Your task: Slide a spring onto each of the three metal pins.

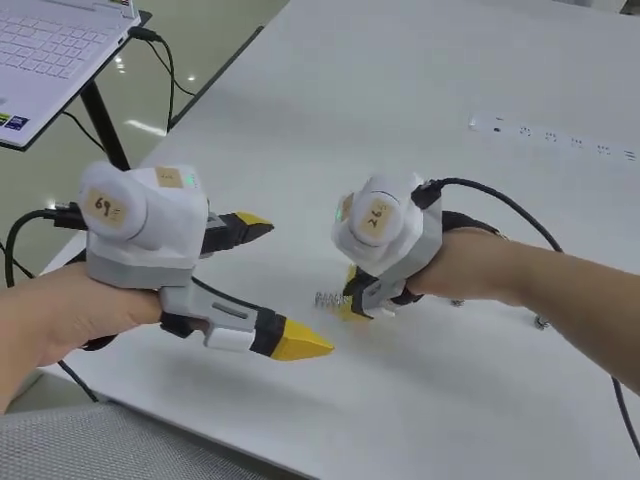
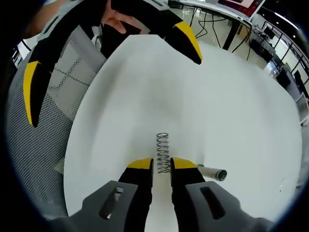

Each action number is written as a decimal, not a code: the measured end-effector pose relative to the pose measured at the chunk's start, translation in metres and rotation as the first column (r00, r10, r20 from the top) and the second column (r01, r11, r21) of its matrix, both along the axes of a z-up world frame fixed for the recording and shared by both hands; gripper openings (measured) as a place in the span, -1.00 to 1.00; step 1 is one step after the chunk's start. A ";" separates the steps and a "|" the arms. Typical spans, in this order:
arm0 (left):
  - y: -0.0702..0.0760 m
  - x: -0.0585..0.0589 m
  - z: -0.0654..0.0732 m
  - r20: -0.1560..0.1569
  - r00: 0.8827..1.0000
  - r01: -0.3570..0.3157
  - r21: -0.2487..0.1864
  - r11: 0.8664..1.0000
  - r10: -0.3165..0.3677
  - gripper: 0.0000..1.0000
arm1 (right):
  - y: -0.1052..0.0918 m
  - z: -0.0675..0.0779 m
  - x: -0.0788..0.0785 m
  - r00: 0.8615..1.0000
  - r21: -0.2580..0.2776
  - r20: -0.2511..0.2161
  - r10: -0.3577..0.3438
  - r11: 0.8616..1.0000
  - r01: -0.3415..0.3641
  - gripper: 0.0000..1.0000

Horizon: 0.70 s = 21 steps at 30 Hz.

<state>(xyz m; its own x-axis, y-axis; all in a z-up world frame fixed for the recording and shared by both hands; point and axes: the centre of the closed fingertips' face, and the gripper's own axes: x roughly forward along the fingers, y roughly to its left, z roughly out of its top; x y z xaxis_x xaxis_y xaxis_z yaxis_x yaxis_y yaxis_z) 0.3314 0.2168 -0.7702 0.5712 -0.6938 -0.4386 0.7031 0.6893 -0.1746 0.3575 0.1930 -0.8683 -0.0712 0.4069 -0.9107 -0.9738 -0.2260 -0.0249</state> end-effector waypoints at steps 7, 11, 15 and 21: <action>-0.001 -0.002 -0.001 -0.005 1.000 0.000 0.004 1.000 0.000 0.96 | 0.002 0.006 -0.002 1.000 0.045 -0.020 -0.002 0.999 0.002 -0.85; -0.003 -0.002 -0.001 -0.008 1.000 0.001 0.004 1.000 -0.001 0.96 | -0.001 0.009 -0.008 1.000 0.054 -0.020 0.019 0.998 -0.018 -0.85; -0.011 -0.003 0.000 -0.007 1.000 0.017 0.004 1.000 -0.017 0.96 | -0.009 0.024 -0.012 0.999 0.083 -0.036 0.011 0.996 -0.008 -0.85; -0.025 -0.002 0.002 -0.001 0.999 0.049 -0.002 0.999 -0.049 0.95 | -0.032 0.039 -0.012 0.999 0.097 -0.035 -0.013 0.995 0.016 -0.85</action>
<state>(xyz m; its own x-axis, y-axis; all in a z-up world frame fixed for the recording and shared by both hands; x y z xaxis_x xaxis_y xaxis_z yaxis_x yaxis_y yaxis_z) 0.3291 0.1916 -0.7685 0.5360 -0.7217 -0.4380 0.7359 0.6537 -0.1765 0.3459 0.1605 -0.8295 -0.0951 0.4943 -0.8641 -0.9777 -0.2098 -0.0124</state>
